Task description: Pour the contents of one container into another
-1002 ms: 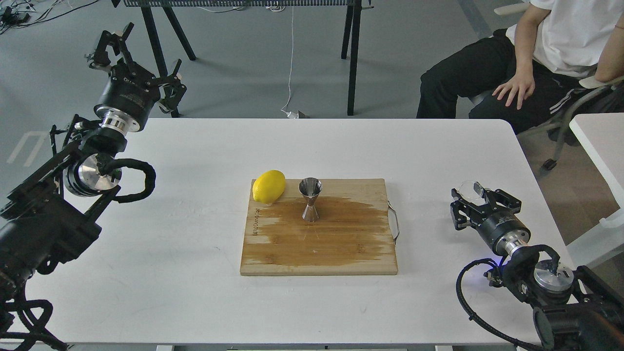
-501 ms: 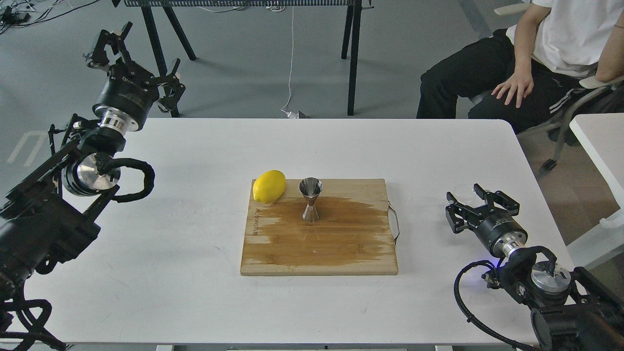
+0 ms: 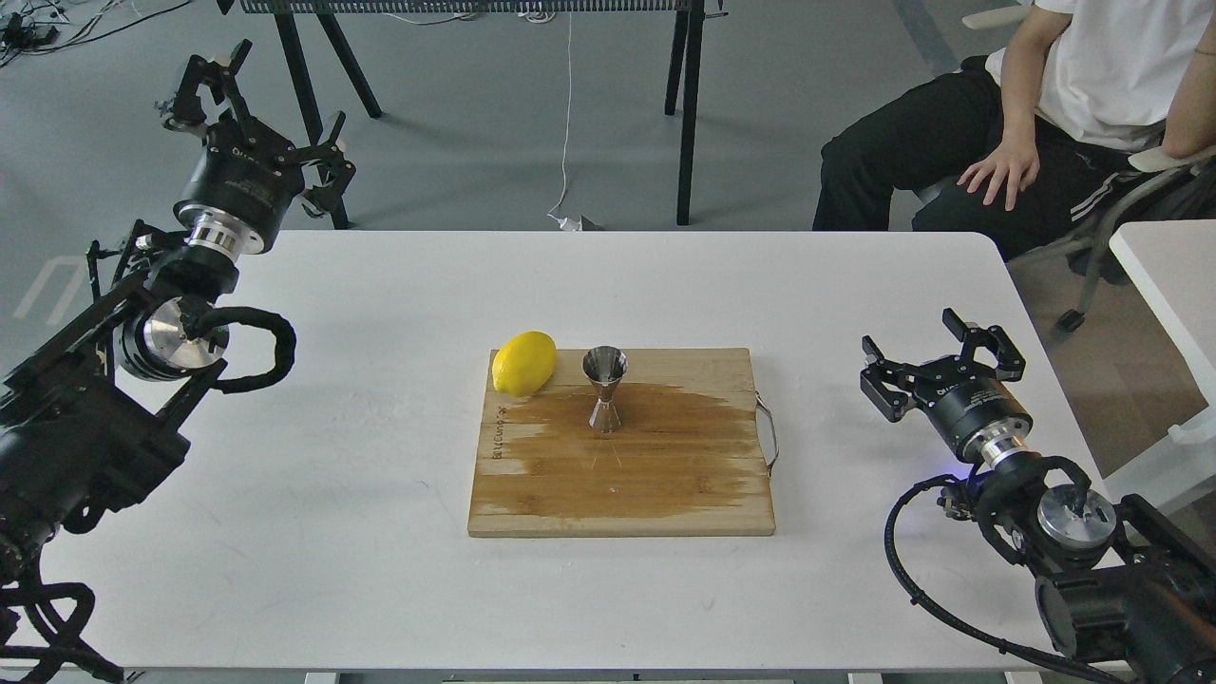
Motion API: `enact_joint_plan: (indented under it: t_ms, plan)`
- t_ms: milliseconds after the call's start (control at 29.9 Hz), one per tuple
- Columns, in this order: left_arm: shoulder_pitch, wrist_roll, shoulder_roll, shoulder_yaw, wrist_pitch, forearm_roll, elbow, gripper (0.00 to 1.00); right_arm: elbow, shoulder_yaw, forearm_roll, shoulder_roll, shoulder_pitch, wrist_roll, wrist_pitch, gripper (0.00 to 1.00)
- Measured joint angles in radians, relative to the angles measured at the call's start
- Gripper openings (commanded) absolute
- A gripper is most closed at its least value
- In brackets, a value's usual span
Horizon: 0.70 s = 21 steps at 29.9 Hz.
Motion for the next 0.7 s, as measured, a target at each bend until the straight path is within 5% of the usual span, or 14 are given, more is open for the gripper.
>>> enact_joint_plan:
  t_ms: [167,334,434,701]
  plan:
    - [0.001,0.001,-0.004,0.0,0.0,0.0,0.0,1.0,-0.001,0.0,-0.092,-0.037,0.087,0.045,0.008,1.0]
    - [0.003,0.001,-0.01,-0.002,-0.001,-0.002,0.001,1.0,-0.014,0.0,-0.2,-0.044,0.186,0.233,0.008,1.0]
    - [0.004,0.0,-0.011,-0.003,-0.001,-0.003,0.001,1.0,-0.042,-0.001,-0.254,-0.041,0.235,0.306,0.008,1.0]
    - [0.008,-0.001,-0.011,-0.024,-0.006,-0.003,0.001,1.0,-0.119,-0.067,-0.289,-0.044,0.331,0.328,0.008,1.0]
